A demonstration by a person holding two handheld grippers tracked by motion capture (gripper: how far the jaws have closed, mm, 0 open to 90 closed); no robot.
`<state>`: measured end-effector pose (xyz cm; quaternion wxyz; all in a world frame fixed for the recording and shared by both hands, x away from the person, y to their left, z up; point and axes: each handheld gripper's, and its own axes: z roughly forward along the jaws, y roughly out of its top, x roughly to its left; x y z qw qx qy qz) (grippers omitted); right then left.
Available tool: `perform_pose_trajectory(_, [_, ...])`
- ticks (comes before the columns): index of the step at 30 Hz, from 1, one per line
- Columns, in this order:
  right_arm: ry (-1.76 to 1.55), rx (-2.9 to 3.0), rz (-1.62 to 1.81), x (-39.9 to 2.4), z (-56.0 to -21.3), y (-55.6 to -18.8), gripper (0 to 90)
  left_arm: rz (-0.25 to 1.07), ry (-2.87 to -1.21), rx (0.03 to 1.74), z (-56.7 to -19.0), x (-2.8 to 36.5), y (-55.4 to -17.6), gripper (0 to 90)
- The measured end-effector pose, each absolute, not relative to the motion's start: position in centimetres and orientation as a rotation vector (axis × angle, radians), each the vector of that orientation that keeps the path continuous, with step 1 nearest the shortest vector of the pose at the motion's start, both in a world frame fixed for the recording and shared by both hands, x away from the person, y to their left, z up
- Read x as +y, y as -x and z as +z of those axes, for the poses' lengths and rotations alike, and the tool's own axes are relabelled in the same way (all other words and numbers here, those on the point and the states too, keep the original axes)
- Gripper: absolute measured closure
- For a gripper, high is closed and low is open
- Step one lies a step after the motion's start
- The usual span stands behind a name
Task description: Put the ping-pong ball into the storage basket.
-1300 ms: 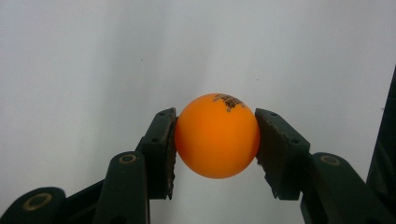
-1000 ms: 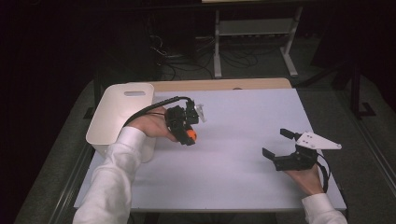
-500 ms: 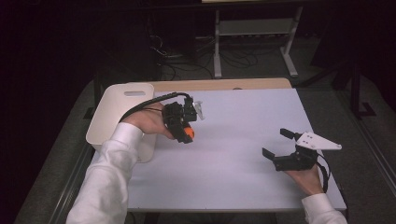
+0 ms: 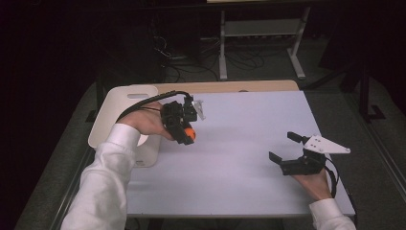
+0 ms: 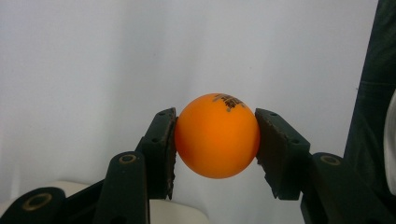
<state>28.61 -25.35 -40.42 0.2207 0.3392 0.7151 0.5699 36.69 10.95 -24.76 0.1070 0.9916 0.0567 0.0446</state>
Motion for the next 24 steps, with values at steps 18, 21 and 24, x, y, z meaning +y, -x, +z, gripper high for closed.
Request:
perform_pose_trajectory(18, [-0.934,1.984,1.564,-25.3,-40.5,-28.7,0.0,0.123,-2.952,0.154,-23.0,11.5,-37.1,50.9])
perform_pose_trajectory(21, [-0.944,1.980,1.570,-25.3,-40.4,-28.7,0.0,0.136,-2.948,0.179,-22.8,11.9,-37.3,50.9])
perform_pose_trajectory(24, [-0.936,1.985,1.563,-25.3,-40.5,-28.7,0.0,0.141,-2.942,0.188,-22.4,12.4,-37.5,50.9])
